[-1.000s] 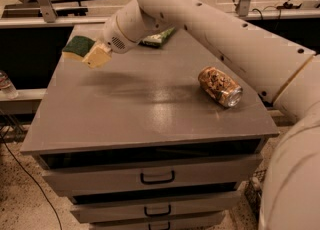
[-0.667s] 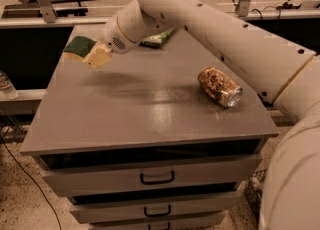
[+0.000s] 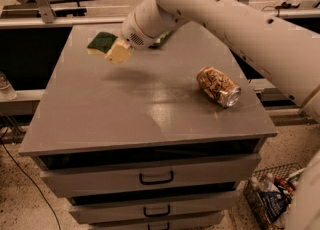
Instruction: Move sponge near green jalapeno chip bag
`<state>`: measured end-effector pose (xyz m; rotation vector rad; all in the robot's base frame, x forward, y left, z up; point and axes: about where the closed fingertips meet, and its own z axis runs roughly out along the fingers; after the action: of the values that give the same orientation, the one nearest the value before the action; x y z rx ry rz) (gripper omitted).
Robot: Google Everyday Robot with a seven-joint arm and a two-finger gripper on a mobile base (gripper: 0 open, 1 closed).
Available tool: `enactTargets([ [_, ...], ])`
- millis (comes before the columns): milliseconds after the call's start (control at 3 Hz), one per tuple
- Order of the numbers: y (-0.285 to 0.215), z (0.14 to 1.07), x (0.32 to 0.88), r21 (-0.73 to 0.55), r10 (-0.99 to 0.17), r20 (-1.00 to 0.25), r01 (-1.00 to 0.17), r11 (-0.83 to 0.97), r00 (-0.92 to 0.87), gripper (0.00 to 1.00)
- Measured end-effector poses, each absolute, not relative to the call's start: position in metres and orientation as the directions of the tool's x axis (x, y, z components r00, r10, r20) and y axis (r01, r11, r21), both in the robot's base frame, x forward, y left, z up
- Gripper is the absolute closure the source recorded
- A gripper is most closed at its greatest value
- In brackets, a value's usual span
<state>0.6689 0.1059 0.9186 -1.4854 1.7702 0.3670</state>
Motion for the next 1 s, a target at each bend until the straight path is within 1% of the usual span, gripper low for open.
enactTargets([
  [333,0.028,0.949,0.682,-0.362,-0.762,-0.645,-0.857,0.366,-0.054,1.0],
  [667,-0.042,0.986,0.698,-0.479,-0.81,-0.583,-0.78,0.403,-0.06,1.0],
  [1000,-0.042,0.986,0.698,-0.479,-0.81,-0.583,-0.78,0.403,-0.06,1.0],
])
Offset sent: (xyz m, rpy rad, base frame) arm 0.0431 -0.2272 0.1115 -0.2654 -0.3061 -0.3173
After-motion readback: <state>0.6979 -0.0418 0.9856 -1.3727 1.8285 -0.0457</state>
